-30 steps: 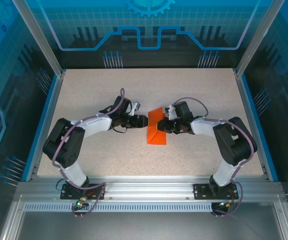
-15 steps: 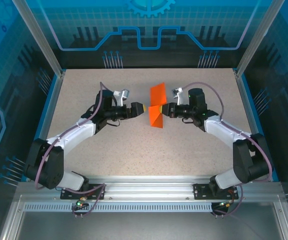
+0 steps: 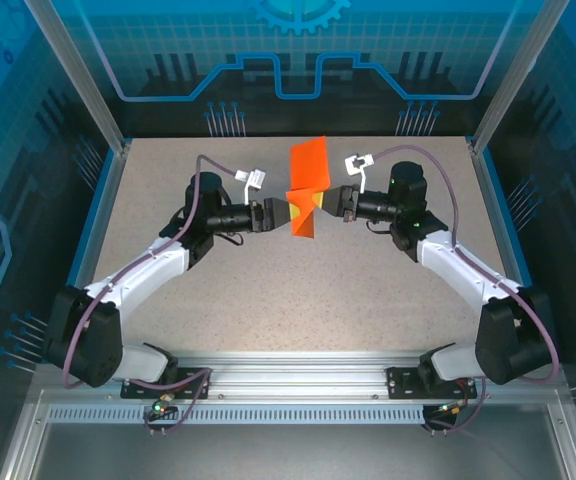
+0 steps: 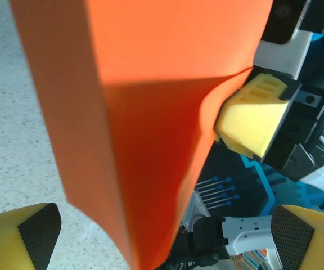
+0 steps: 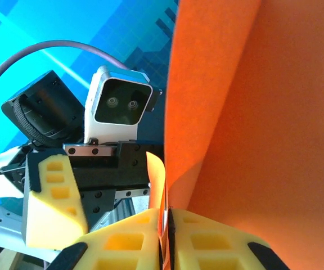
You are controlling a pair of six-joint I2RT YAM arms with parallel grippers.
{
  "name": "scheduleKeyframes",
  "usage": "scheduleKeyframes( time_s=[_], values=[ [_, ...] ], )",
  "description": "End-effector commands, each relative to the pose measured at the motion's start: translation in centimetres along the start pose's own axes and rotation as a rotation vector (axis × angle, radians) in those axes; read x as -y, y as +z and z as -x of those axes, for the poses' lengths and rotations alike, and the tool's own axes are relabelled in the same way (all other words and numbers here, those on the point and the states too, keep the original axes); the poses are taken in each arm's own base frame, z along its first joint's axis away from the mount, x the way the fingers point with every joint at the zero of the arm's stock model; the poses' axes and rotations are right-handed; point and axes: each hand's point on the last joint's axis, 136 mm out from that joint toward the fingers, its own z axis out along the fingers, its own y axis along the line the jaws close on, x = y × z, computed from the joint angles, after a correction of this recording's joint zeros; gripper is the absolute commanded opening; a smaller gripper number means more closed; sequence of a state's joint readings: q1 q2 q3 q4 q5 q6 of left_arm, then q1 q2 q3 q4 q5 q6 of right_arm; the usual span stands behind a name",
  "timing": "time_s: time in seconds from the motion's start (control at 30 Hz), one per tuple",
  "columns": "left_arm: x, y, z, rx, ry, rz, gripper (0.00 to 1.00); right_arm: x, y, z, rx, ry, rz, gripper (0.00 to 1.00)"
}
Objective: Fold a paper plane with a square sheet of paper (fold left side to right side)
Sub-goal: Turn over the paper at the center of the table.
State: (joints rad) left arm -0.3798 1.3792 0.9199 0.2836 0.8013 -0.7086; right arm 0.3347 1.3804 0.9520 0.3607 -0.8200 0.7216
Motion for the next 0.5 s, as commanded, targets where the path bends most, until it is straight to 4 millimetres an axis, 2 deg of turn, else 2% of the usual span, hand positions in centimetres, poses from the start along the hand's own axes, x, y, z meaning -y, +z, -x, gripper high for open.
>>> scheduleKeyframes(
  time_s=[0.0, 0.1, 0.2, 0.33, 0.47],
  values=[
    [2.9, 0.0, 0.7, -0.005, 0.064, -0.075, 0.99, -1.8, 0.5, 0.8, 0.015, -0.002, 0.072, 0.13],
    [3.0, 0.3, 0.8, -0.01, 0.059, -0.085, 0.95, -1.8, 0.6, 0.6, 0.021, 0.018, 0.085, 0.13],
    [3.3, 0.3, 1.0, -0.002, 0.06, -0.091, 0.88, -1.3, 0.7, 0.2, 0.014, 0.035, 0.073, 0.14],
    [3.4, 0.1, 1.3, 0.016, 0.068, -0.079, 0.66, -0.6, 0.6, -0.3, 0.013, 0.049, 0.045, 0.14],
    [3.2, -0.1, 1.4, 0.025, 0.073, -0.055, 0.49, 0.3, 0.6, -0.8, 0.008, 0.076, 0.017, 0.15]
  ],
)
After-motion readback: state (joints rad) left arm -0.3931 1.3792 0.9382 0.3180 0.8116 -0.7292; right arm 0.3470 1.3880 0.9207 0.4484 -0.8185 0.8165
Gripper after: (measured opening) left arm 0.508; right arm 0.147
